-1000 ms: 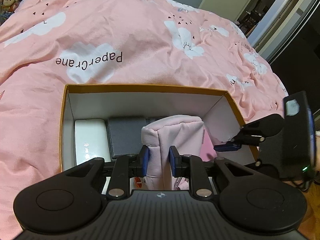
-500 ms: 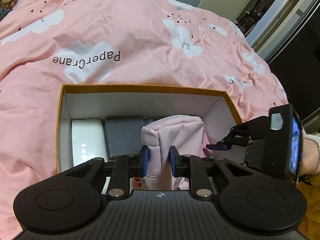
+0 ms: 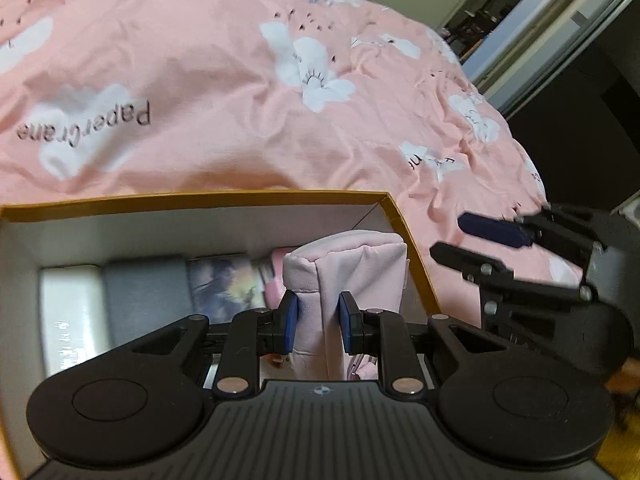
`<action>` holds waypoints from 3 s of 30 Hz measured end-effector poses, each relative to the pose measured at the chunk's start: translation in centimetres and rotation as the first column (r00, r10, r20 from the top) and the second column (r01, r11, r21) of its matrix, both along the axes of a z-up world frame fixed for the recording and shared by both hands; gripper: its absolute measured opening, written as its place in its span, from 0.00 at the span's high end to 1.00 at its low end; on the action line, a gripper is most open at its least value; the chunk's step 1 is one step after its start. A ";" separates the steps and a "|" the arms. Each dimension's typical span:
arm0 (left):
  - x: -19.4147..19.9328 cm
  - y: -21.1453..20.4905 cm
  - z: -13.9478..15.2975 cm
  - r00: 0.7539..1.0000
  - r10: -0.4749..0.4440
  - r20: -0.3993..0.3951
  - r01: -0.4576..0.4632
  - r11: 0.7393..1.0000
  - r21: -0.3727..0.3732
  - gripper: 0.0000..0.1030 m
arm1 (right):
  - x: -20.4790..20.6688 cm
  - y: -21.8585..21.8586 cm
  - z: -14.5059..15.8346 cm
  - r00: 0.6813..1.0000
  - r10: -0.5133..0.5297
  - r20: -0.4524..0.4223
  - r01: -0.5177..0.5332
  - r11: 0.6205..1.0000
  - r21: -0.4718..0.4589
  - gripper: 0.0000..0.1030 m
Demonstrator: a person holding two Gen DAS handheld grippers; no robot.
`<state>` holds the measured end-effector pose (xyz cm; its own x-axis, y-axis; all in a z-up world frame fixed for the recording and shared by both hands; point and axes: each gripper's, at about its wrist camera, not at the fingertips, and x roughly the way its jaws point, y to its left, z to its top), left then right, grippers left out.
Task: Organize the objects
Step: 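Lower the pink wallet into the box and open the right tool, then lower the pink pouch into the box and open the left tool, then move both tools back to the plush toys beside the box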
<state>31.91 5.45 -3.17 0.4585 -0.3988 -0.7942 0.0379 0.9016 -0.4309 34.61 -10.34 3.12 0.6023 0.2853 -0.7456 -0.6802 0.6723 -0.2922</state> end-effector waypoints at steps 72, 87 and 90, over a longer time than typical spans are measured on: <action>-25.7 2.3 -4.5 0.977 0.194 -0.091 -0.190 0.980 0.054 0.38 | -24.2 -6.0 -7.6 0.887 -0.057 -0.459 0.227 0.918 0.324 0.73; -23.7 2.9 -8.7 0.970 0.168 -0.174 -0.188 0.977 -0.105 0.11 | -22.1 -6.4 -10.8 0.814 -0.122 -0.568 0.325 0.905 0.273 0.62; -23.6 2.9 -8.9 0.969 0.165 -0.183 -0.189 0.974 -0.121 0.20 | -22.2 -6.2 -11.0 0.814 -0.120 -0.568 0.320 0.909 0.268 0.60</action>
<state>8.26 8.34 -12.05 0.3938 -0.4337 -0.8105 -0.2024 0.8192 -0.5367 12.42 -16.55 -7.85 0.2209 0.4854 -0.8460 -0.4800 0.8092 0.3389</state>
